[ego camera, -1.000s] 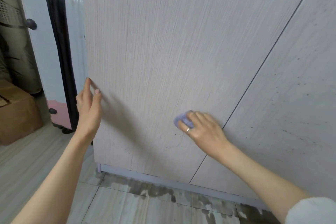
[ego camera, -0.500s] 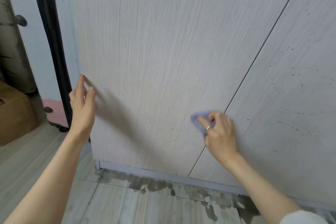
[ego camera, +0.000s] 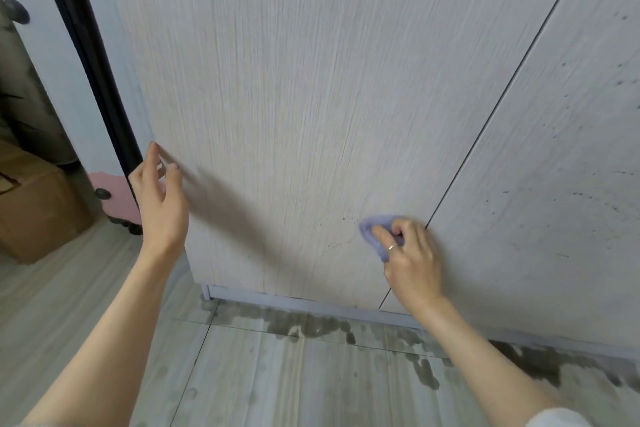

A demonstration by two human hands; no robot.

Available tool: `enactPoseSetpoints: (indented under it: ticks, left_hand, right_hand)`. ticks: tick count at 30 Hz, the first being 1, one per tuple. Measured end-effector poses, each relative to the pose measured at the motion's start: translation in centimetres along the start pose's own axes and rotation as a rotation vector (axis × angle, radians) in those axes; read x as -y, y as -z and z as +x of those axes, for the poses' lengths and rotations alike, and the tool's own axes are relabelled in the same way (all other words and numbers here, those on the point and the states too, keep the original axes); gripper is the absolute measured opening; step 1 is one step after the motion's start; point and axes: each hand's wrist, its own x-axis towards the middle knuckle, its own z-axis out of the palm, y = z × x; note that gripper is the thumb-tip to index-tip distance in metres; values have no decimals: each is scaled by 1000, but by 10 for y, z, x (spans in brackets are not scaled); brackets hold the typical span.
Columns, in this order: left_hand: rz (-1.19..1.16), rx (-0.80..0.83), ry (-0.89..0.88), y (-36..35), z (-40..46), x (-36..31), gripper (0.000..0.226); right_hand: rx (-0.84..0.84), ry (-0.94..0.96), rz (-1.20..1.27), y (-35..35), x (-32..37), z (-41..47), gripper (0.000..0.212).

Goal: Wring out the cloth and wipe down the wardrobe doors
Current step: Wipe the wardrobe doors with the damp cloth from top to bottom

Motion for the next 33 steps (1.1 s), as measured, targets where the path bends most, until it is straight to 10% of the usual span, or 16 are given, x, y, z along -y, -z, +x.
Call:
enactPoseSetpoints:
  ticks: [5,10,20,28,33]
  left_hand:
    - [33,-12,-26,-2,0,14,45]
    - [12,-24,-22,-2,1,23,43]
    - [-46,-19,25,-4,-2,17,44]
    - [-1,-14,31,-6,-3,16,44]
    - [-117,-14,90,-4,0,17,43]
  right_hand:
    - [177,-176,36,-9,1,-43,53]
    - [-139,-355,170,9,5,20,54]
    - [182,48,83,-35,25,-44,50]
    - [-236,-309,364,-15,49,48,45]
    - [167,34,225,-46,61,-17,36]
